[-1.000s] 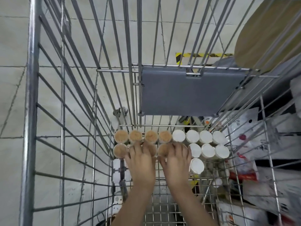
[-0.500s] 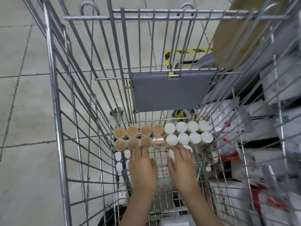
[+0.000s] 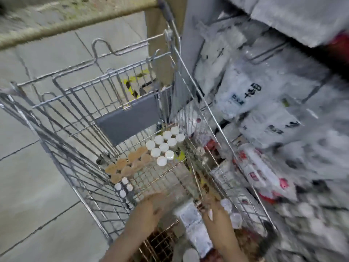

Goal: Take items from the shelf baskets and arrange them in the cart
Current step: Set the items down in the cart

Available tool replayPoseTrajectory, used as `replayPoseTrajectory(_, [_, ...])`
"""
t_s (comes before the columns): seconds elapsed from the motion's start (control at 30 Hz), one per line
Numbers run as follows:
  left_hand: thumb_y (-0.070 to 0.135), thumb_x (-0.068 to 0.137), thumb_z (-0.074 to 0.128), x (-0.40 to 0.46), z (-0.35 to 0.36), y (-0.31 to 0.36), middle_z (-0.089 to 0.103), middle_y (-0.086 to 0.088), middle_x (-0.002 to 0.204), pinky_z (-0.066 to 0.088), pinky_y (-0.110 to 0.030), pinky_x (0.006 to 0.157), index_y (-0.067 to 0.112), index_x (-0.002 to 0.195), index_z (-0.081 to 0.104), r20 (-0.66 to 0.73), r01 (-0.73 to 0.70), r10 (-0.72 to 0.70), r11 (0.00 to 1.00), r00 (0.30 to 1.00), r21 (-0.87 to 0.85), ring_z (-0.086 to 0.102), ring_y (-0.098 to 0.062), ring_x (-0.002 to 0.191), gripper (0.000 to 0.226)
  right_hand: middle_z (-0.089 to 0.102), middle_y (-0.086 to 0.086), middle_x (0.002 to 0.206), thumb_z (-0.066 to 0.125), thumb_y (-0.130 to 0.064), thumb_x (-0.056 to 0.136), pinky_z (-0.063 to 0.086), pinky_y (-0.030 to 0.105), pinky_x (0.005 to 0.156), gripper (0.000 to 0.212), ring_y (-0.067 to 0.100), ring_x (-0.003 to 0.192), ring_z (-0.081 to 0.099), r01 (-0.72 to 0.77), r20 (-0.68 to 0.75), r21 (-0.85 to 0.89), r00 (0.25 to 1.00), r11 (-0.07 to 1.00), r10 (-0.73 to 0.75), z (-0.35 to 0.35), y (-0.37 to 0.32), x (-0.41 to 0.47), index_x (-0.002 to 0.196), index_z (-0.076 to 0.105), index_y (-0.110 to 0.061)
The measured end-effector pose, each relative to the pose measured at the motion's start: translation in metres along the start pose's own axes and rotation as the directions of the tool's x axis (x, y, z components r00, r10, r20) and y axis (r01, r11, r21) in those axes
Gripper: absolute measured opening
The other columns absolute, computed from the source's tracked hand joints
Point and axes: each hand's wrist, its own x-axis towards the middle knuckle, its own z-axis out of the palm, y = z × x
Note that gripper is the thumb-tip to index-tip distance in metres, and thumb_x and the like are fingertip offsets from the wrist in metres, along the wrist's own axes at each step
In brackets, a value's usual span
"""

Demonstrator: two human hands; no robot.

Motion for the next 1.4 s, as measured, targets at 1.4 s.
replayPoseTrajectory(1.4, [0.039,0.092,0.055,-0.398,0.343,0.408,0.051,0.020,0.124,0.041,-0.018,0.090,0.038,0.129,0.047,0.521,-0.924,0.770,0.366,0.369,0.114,0.048,0.003,0.109,0.038,0.046,-0.023,0.113,0.049,-0.035,0.098,0.038,0.017,0.084,0.024,-0.001,0.103,0.044,-0.262,-0.546,0.673,0.454,0.691,0.704,-0.132,0.380,-0.624,0.122,0.051,-0.035])
